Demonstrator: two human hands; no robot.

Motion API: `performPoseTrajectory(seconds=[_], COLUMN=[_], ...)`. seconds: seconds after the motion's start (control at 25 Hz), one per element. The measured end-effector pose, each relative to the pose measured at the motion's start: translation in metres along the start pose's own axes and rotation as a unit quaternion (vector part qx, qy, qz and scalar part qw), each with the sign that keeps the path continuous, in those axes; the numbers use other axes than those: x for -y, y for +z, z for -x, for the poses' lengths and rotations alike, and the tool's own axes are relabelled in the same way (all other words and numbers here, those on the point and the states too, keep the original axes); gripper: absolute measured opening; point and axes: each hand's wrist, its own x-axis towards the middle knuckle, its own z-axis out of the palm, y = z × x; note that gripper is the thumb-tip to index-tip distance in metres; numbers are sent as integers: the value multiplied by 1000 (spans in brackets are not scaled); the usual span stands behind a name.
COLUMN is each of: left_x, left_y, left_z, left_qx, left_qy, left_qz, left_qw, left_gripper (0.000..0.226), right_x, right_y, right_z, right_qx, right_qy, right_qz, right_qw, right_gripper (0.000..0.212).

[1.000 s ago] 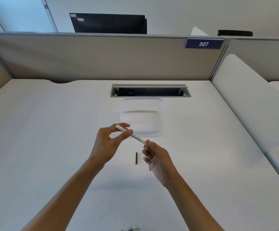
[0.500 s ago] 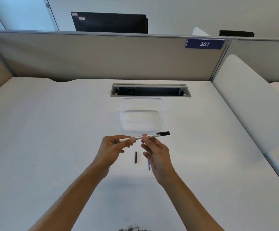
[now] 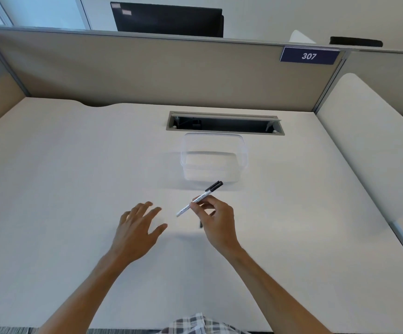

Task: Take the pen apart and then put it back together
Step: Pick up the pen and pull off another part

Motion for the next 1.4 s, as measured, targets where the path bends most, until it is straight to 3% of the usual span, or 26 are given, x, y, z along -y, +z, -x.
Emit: performPoseTrajectory(seconds=[0.16,0.4,0.6,0.8,1.12,1.4], left_x=[31,34,36,36,37,38], left_y=[32,49,52,55,56,57], left_z=[10,17,17,17,17,17], left_qx=[35,-20,-34,-37,-41,-44], left_qy=[-20,-25,-20,-20,-19,-18], left_qz=[-44,-15,-8,-8,-12,-19], left_qw=[998,999,999,999,999,999], left_gripper=[82,71,70,70,70,72], right_x=[-8,-5,-7,-20,14,-36], right_y=[11,22,30,39,29,40], right_z=[-2,-6,-6,-4,-10,-2], right_qx=[22,51,16,31,-92,-2], right_qy=[-21,-134,-189,-182,-304,-246], right_qz=[120,248,286,298,264,334], right_qw=[992,958,939,936,910,910], right_gripper=[12,14,11,16,18,18])
